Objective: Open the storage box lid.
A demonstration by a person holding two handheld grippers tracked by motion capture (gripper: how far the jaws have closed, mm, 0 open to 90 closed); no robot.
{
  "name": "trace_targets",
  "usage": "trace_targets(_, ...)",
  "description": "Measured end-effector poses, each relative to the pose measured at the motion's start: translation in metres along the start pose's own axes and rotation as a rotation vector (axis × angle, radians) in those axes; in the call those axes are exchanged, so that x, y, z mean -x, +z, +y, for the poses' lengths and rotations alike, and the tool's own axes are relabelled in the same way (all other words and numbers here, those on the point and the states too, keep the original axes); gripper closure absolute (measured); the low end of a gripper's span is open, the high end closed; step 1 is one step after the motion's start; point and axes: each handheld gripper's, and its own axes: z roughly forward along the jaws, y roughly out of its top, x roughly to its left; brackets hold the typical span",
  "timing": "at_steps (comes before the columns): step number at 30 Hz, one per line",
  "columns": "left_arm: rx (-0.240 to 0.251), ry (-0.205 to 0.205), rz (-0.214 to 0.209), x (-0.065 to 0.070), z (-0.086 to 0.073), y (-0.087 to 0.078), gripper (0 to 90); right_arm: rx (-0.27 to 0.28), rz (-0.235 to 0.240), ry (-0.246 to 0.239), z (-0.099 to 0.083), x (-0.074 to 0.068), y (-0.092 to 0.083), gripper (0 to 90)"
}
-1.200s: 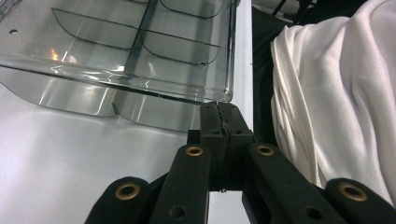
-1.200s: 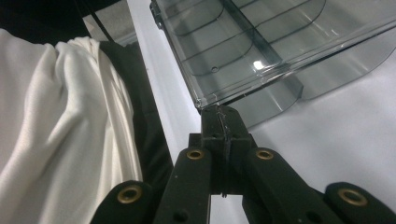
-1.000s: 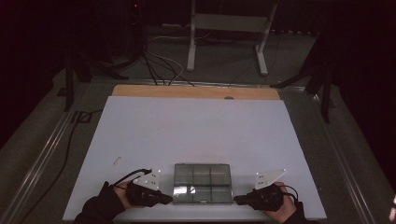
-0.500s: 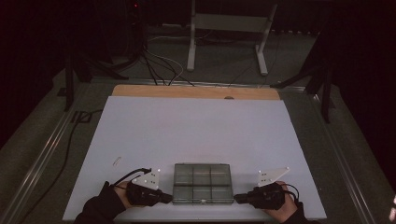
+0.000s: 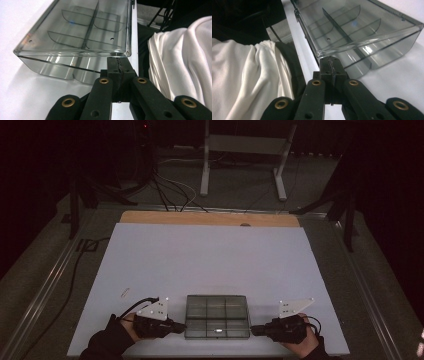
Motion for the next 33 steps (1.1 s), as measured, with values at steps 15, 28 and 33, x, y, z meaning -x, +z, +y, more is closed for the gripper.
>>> trace_targets(15, 0.054, 0.014, 0.029, 0.002, 0.004, -0.004, 90.0, 0.058, -0.023, 0.007, 0.006, -0.003, -0.001, 90.0)
trace_targets(28, 0.041, 0.013, 0.004, 0.000, -0.001, -0.002, 86.8, 0.084, -0.043, 0.012, 0.009, -0.004, -0.001, 90.0)
trace_targets(33, 0.042, -0.034, 0.024, -0.004, -0.004, -0.001, 66.2, 0.099, -0.046, 0.014, 0.011, -0.004, -0.002, 90.0)
